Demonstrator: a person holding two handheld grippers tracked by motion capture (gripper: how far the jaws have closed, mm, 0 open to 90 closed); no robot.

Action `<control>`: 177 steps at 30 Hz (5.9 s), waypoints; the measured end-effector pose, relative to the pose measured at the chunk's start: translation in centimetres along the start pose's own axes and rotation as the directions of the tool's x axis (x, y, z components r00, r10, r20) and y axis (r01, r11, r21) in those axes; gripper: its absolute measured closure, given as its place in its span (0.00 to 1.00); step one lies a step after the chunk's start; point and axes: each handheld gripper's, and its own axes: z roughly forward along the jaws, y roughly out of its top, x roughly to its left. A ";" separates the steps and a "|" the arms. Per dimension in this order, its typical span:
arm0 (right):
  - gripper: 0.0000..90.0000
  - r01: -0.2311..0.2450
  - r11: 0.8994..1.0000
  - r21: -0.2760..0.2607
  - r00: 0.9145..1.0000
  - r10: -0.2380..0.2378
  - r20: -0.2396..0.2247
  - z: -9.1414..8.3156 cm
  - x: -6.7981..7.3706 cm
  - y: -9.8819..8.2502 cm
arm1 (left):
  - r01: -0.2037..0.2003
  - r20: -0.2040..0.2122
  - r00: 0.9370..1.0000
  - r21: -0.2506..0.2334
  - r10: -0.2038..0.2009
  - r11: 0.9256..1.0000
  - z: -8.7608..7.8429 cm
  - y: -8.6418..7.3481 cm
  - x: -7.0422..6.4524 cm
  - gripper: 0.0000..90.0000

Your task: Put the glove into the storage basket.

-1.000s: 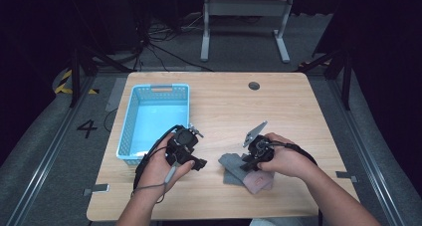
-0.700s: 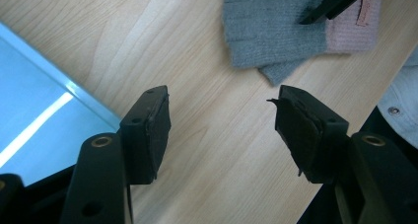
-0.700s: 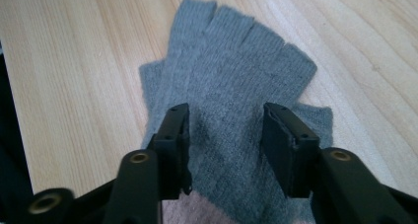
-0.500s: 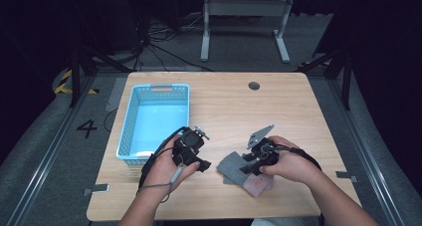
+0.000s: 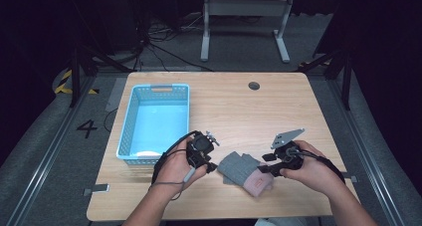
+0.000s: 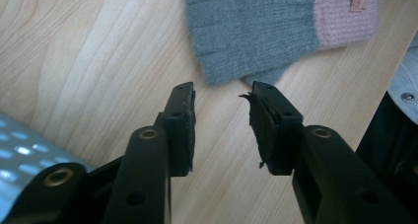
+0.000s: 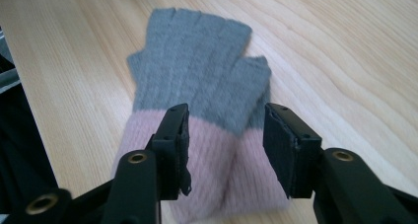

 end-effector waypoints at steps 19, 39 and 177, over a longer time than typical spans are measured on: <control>0.66 -0.005 0.994 0.105 1.000 0.003 0.015 -1.6 0.2 -4.0 | -0.042 0.011 0.999 0.052 0.041 0.998 3.2 0.8 0.4 0.72; 0.85 0.064 0.977 0.203 0.998 -0.061 -0.022 1.0 1.1 -3.9 | -0.009 0.031 0.999 0.085 0.007 0.996 4.2 0.6 1.0 0.65; 0.81 -0.099 0.990 0.100 0.985 0.084 0.148 -1.8 -2.9 -3.7 | -0.078 0.052 0.996 0.063 0.075 0.995 3.1 1.5 -2.3 0.64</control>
